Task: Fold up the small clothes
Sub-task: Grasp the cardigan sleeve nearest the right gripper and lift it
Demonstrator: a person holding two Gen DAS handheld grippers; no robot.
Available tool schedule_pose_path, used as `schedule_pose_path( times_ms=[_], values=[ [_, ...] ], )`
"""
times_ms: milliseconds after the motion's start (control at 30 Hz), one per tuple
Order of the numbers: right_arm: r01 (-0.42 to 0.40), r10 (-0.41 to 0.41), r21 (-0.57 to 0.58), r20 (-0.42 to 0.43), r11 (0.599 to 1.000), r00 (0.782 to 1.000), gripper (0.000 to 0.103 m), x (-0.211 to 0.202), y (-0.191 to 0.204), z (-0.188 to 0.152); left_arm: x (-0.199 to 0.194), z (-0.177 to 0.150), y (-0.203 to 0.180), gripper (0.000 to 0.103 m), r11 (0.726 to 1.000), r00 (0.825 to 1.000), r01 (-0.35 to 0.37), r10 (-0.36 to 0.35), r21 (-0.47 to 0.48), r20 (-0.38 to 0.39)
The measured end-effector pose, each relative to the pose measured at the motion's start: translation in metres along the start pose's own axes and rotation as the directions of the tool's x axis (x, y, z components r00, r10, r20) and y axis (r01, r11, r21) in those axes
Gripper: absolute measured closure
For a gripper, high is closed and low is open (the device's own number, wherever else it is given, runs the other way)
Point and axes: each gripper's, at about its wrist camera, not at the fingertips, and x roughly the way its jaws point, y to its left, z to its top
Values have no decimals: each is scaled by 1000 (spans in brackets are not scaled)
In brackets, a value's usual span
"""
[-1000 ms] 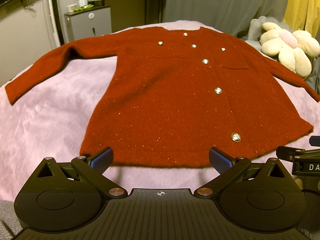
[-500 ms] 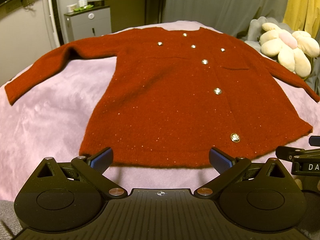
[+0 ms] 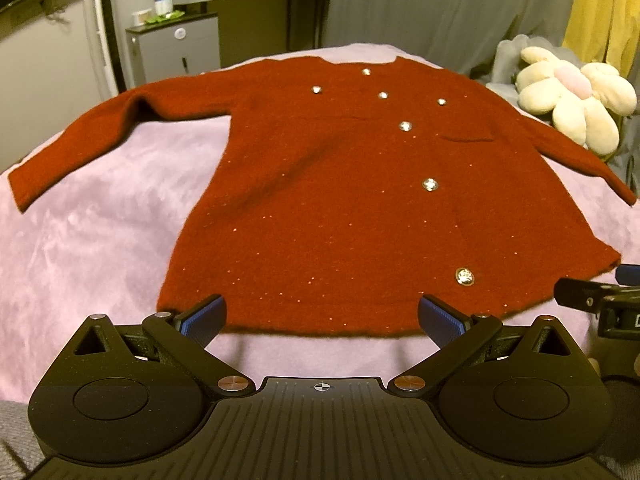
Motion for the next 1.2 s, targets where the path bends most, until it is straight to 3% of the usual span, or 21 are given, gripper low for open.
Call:
schedule_pose_path(
  times_ms=[167, 267, 333, 433, 467, 533, 600, 667, 767, 800, 833, 900, 1000, 1100, 1133, 1200],
  values=[
    [-92, 91, 62, 20, 994, 996, 4, -6, -12, 6, 3, 10, 5, 0, 999, 999, 10, -11, -31, -32],
    [-192, 187, 177, 45, 965, 981, 4, -7, -36, 18, 5, 23, 8, 0, 998, 1000, -14, 13, -54, -4],
    [-248, 236, 300, 74, 921, 969, 4, -1, -64, 27, 8, 38, 6, 0, 999, 999, -34, 35, -25, 27],
    [-369, 349, 475, 133, 799, 928, 4, 18, -114, 38, 20, 68, -5, 0, 998, 996, -53, 51, 28, 69],
    [-376, 336, 514, 174, 771, 926, 4, 22, -130, 43, 28, 80, -10, 0, 997, 995, -62, 59, 42, 80],
    [-310, 202, 537, 251, 784, 947, 4, 28, -160, 53, 47, 99, -18, 0, 995, 992, -81, 75, 53, 103],
    [-252, 100, 572, 283, 781, 954, 5, 39, -188, 60, 70, 114, -24, 0, 994, 989, -99, 92, 57, 114],
    [-250, 70, 639, 294, 728, 953, 10, 57, -219, 65, 96, 126, -26, 0, 992, 987, -115, 109, 42, 121],
    [-179, 5, 736, 232, 653, 973, 40, 92, -264, 71, 130, 132, -18, 0, 991, 983, -134, 132, 6, 125],
    [-144, -27, 762, 207, 631, 978, 56, 104, -278, 72, 139, 133, -16, 0, 989, 982, -146, 146, -5, 122],
    [-121, -52, 780, 194, 614, 980, 61, 113, -289, 72, 146, 134, -12, 0, 987, 980, -157, 159, -20, 123],
    [-104, -96, 822, 190, 560, 977, 61, 133, -311, 72, 156, 134, -5, 0, 987, 979, -150, 157, -60, 134],
    [-136, -142, 890, 217, 436, 966, 64, 152, -338, 69, 170, 133, 4, 0, 989, 985, -98, 113, -110, 132],
    [-173, -190, 925, 247, 337, 950, 68, 171, -350, 63, 182, 128, 10, 0, 987, 988, -98, 112, -130, 102],
    [-174, -206, 929, 249, 326, 946, 72, 175, -353, 64, 184, 126, 11, 0, 988, 989, -98, 111, -123, 103],
    [-147, -237, 928, 237, 343, 942, 77, 181, -355, 70, 184, 124, 10, 0, 989, 987, -100, 112, -106, 117]
  ],
)
